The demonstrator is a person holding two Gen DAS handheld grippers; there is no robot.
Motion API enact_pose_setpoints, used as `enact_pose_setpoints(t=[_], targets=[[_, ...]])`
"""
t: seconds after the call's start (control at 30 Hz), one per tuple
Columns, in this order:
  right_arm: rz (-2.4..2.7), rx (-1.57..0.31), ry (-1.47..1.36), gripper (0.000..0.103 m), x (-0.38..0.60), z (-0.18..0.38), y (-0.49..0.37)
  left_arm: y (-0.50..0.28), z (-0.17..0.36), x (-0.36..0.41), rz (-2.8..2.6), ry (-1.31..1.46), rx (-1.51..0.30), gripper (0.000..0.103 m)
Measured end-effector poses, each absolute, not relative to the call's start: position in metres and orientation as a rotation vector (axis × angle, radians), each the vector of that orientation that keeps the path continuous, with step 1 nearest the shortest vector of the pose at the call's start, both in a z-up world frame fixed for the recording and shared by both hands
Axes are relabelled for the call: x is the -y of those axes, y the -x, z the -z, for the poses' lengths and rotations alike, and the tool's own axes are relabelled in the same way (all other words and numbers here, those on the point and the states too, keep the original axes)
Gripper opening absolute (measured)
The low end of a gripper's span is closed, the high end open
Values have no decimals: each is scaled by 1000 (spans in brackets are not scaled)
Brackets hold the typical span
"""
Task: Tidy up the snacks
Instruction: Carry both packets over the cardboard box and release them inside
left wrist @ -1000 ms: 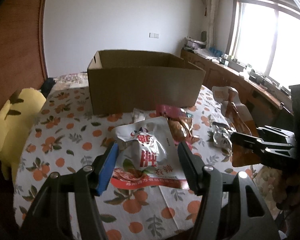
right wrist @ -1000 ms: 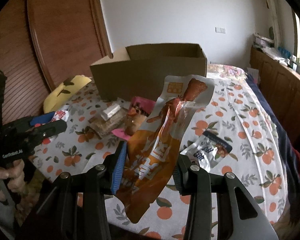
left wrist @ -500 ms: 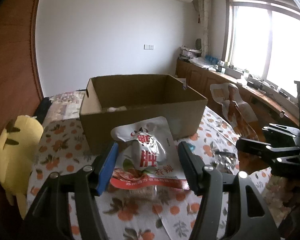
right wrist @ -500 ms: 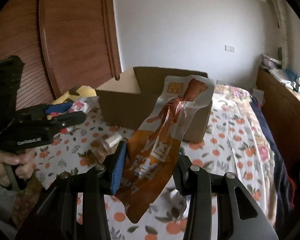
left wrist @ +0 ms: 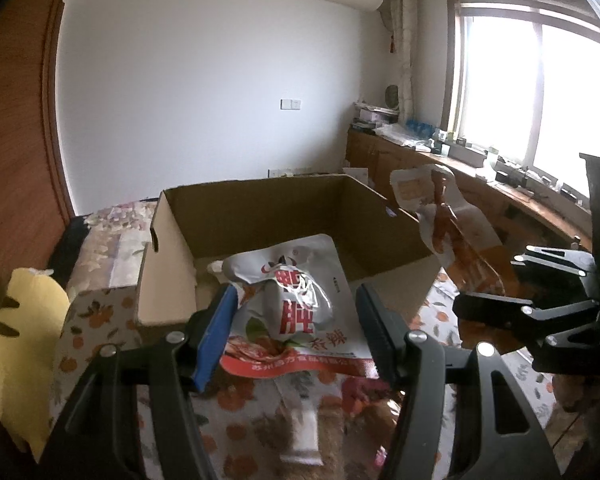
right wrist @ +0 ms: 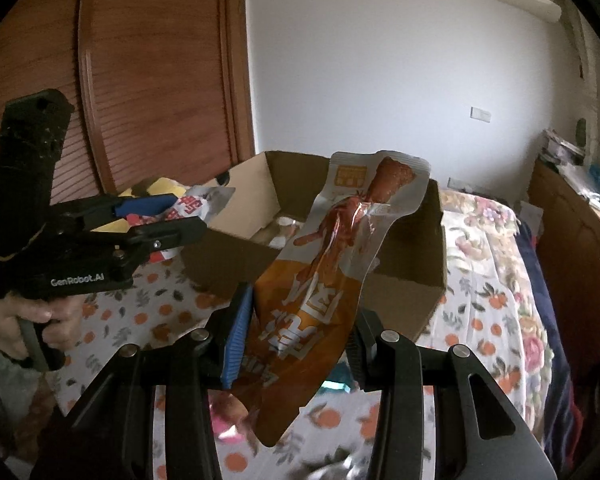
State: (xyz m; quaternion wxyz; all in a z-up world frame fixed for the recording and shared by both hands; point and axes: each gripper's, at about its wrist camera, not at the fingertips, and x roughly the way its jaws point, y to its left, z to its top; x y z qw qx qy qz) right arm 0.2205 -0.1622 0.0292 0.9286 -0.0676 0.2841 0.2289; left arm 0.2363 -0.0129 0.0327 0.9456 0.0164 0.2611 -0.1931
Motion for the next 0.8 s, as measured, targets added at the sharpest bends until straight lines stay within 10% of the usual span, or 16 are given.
enact_pose_setpoints(t=[0.8], targets=[[-517,-635,138,42,130,-29,-337,-335,-14,8,361,-29,-621,61]])
